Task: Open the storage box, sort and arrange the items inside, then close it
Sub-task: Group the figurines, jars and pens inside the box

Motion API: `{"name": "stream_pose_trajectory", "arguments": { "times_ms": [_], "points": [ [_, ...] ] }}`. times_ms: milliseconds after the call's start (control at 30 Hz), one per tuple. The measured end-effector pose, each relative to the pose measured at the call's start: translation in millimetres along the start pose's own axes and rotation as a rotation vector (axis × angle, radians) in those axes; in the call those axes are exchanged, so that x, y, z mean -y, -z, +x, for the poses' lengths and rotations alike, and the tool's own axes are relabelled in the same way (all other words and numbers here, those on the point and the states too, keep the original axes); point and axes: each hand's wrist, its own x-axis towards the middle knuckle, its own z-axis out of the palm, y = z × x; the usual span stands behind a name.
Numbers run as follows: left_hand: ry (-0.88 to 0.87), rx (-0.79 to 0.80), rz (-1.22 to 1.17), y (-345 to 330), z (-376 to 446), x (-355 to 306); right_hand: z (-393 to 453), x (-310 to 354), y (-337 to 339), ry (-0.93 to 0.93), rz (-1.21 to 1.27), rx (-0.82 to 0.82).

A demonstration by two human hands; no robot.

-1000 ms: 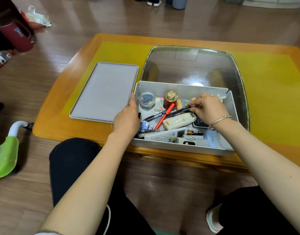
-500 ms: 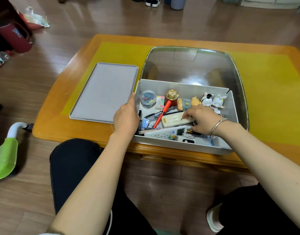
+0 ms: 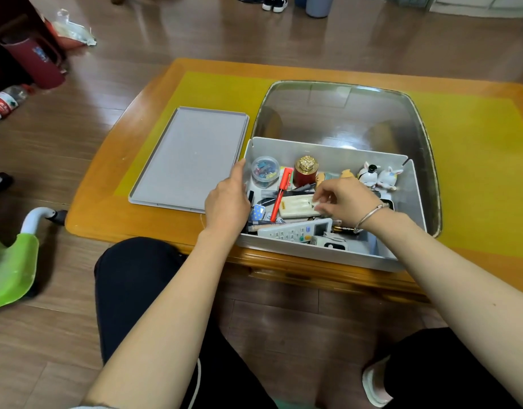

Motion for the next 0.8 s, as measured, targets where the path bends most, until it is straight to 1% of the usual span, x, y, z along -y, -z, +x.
{"name": "stream_pose_trajectory", "arguments": {
  "times_ms": [67,133,200,233,367,467,533,600,667,800],
  "points": [
    [-0.009,-0.005,-0.012,-0.4,-0.2,0.4,-4.0,3.9,4.4,-0.005,0.134,0.003],
    [-0.009,-0.007,-0.008,-0.4,-0.3,0.7,-8.9,8.8,7.0,-0.002,0.209,0.113],
    [-0.004,-0.009,-0.006,-0.1,-0.5,0.8,-12.3,13.8,4.0,-0.005,0.183,0.246],
    [-0.002,-0.007,-0.009,0.1,-0.6,0.8,-12.5,15.5,0.8,-0.007,0.161,0.286],
    [0.000,-0.001,-0.018,1.4,-0.9,-0.1,-7.3,19.6,-7.4,-0.022,0.117,0.304],
    [-0.002,-0.007,-0.021,1.9,-0.8,-0.8,-7.4,20.5,-7.6,0.006,0.123,0.310],
    [-0.007,-0.018,-0.025,1.9,-1.3,-1.0,-9.6,18.5,-4.4,0.025,0.187,0.282],
    [-0.010,-0.025,-0.028,1.4,-1.7,-0.7,-12.1,15.0,2.7,0.018,0.262,0.195],
    [-0.008,-0.018,-0.028,1.2,-1.8,0.0,-17.2,9.3,11.9,-0.040,0.371,0.071],
    [-0.015,-0.011,-0.003,-0.3,-0.8,-0.1,-33.4,-6.6,28.0,-0.195,0.723,-0.152]
  ]
}}
